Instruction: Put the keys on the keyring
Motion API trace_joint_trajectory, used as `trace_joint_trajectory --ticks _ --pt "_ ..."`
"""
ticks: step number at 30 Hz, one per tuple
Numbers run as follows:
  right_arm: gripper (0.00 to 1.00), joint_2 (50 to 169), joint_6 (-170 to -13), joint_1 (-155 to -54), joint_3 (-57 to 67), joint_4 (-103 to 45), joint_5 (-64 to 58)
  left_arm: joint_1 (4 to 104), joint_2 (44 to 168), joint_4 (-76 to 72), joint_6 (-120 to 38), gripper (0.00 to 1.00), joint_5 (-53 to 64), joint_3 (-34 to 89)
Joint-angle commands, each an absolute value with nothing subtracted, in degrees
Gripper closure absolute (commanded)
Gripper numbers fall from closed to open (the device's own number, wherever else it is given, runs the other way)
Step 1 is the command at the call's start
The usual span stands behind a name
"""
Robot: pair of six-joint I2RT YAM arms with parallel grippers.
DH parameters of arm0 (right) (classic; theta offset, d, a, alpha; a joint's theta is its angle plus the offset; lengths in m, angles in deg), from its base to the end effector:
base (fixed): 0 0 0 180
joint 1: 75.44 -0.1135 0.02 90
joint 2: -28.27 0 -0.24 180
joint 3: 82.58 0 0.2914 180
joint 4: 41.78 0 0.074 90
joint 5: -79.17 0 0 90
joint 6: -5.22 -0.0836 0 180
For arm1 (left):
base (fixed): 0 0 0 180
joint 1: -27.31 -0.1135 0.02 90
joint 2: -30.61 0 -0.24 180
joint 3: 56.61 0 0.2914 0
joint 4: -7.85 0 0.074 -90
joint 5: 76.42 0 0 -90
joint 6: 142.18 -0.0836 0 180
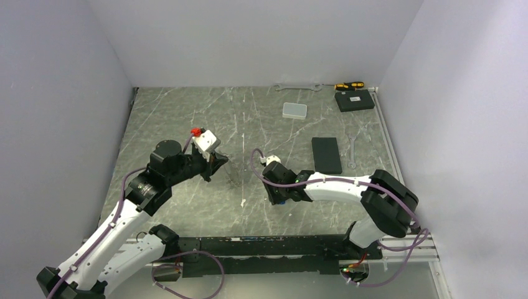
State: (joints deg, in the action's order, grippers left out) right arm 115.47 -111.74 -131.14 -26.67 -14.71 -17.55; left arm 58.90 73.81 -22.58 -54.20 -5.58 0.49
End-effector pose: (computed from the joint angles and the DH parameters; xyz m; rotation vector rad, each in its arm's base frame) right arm 0.1995 0.2751 0.0682 -0.6095 2.5551 0.3757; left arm 0.2195 -0.1672 0.3043 0.7708 1.7326 -0.6654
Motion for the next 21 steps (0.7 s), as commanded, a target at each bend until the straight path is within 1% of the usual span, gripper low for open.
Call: trace_joint_trajectory --ticks 1,5,18,21 --pt "0.7 113.1 -111.2 -131.5 -24.2 -13.0 -17.9 59.1 72.6 -20.0 -55.1 1.0 -5.4 0.7" --pt "0.71 112.4 -111.8 -131.5 -24.3 -12.7 -18.6 59.1 72.5 -20.0 -55.1 1.0 -5.5 0.7" --pt "0.77 113.1 -112.3 -131.5 -23.8 -13.2 -20.0 59.1 72.3 -20.0 -55.1 1.0 -5.5 0.6" --pt "0.77 113.2 -112.2 -131.5 -23.7 -13.3 -20.2 59.1 72.3 -20.0 -55.1 1.0 -5.5 0.6"
